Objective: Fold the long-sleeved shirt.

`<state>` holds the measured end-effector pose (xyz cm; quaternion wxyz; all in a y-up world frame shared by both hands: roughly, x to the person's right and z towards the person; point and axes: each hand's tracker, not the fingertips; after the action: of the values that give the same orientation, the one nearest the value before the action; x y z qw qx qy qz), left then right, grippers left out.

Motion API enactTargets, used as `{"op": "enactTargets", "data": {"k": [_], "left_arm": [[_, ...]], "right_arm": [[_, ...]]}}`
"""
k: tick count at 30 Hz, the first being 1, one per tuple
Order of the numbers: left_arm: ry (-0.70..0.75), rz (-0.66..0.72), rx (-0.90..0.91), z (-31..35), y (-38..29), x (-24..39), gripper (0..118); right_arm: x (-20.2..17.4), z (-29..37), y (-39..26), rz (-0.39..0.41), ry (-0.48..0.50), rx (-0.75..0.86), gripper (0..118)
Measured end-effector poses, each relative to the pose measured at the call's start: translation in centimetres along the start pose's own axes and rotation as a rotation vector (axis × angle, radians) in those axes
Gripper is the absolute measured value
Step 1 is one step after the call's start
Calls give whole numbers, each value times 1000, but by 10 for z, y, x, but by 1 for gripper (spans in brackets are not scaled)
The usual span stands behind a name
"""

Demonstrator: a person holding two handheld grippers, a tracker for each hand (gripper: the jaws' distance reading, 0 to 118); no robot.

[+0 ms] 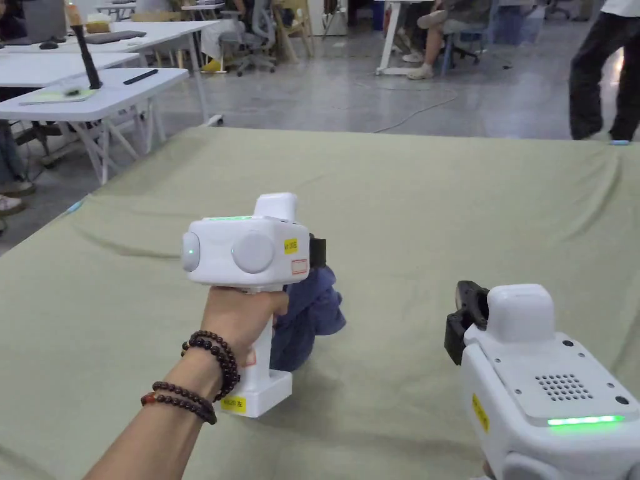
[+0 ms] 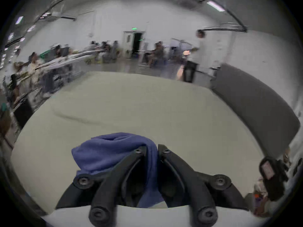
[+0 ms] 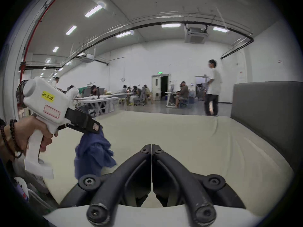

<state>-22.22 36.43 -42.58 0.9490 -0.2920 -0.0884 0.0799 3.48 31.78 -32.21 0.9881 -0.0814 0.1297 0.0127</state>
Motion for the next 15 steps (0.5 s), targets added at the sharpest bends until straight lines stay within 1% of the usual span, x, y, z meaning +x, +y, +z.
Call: {"op": "enactTargets", "data": {"k": [3, 5, 6, 9, 11, 13, 14, 15], "left_arm": [[-154, -47, -45, -41, 0, 78, 6], [-218, -107, -93, -77, -14, 134, 6], [-228, -132, -127, -95, -23, 157, 6], [-258, -159, -238, -149, -66, 208, 6], [-262, -159, -285, -170, -96, 227, 6], [-247, -182, -278, -174, -110, 234, 7], [-249, -195, -284, -174, -113, 235, 23], [-251, -210, -308, -172, -114, 232, 58]], "right_arm": [[45, 24, 9, -33, -110, 27, 0], [75, 40, 12, -53, -181, 20, 0], [88, 46, 12, -58, -204, 13, 0], [124, 65, 7, -32, -283, -37, 0], [142, 73, 1, -31, -319, -61, 0], [154, 78, -5, -35, -341, -75, 0], [158, 78, -8, -37, -344, -80, 0], [161, 79, -10, -42, -345, -88, 0]]}}
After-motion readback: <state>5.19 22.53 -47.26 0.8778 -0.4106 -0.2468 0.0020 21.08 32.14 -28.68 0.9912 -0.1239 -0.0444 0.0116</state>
